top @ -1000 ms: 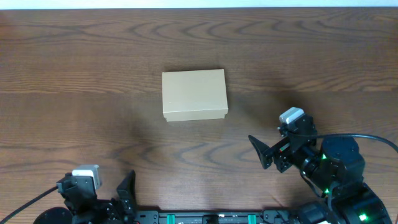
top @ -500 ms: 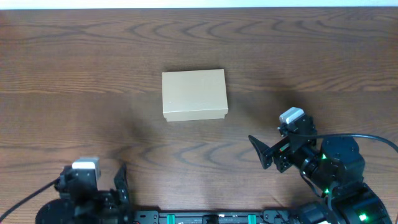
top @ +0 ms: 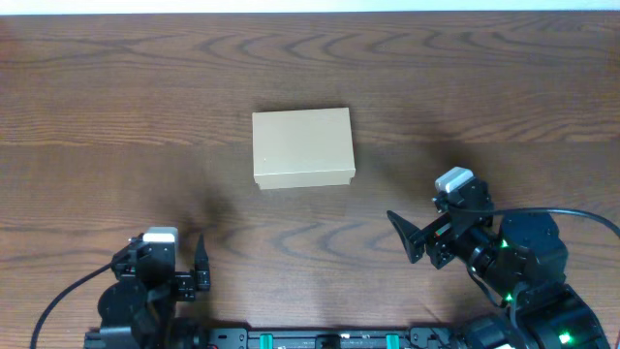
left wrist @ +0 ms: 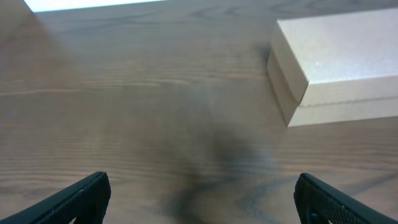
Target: Pack container
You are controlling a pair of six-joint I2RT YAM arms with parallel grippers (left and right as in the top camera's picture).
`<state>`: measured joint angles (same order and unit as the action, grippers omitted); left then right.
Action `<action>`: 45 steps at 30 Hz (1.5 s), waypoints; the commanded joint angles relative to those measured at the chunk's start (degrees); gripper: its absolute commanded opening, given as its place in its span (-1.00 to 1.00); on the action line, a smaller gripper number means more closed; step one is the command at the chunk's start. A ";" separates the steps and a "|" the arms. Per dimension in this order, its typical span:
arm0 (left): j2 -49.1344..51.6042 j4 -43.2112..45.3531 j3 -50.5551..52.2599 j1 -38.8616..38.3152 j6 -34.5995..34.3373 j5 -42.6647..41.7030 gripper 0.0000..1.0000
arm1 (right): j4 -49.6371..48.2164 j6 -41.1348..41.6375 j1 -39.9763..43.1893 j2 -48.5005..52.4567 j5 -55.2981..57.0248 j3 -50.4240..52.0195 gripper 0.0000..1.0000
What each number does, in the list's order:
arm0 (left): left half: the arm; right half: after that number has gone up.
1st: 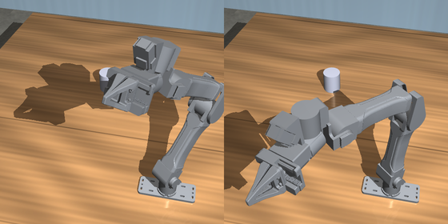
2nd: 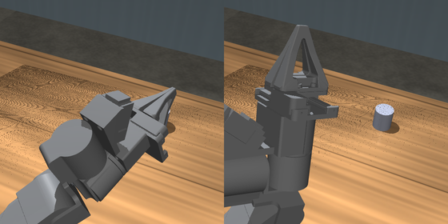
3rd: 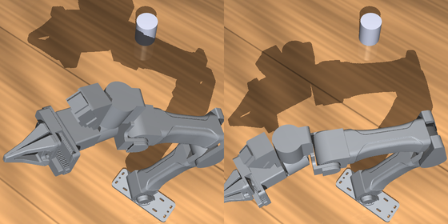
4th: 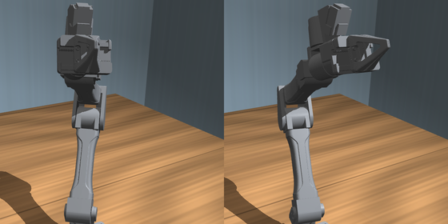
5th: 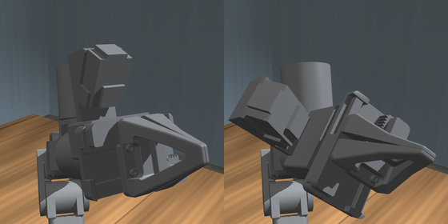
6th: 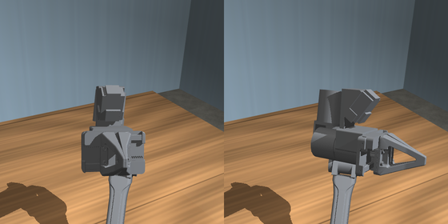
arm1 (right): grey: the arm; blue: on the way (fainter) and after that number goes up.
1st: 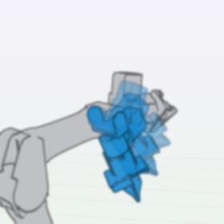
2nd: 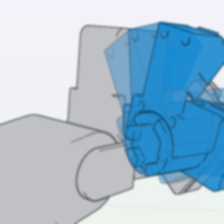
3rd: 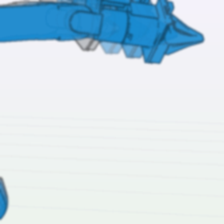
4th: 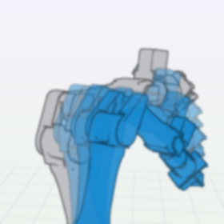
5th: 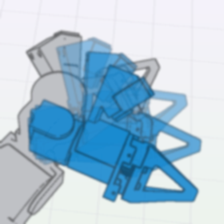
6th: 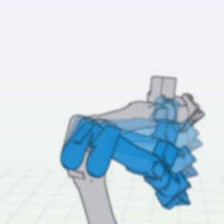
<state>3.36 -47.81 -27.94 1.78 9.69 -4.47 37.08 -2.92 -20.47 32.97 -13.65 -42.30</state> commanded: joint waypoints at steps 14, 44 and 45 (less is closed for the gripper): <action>-3.15 1.14 12.55 0.07 1.03 0.42 0.91 | 0.00 0.94 0.35 0.02 -0.11 0.44 0.99; -3.15 -2.97 14.62 0.07 1.03 0.42 0.91 | 3.32 0.13 6.08 -11.87 5.70 14.05 0.99; -3.15 -2.97 14.62 0.07 1.03 0.42 0.91 | 2.58 1.51 6.67 -13.33 5.70 16.17 0.99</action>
<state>0.69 -47.57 -14.26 1.78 10.55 -4.47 40.60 -4.12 -15.53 22.72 -9.21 -30.65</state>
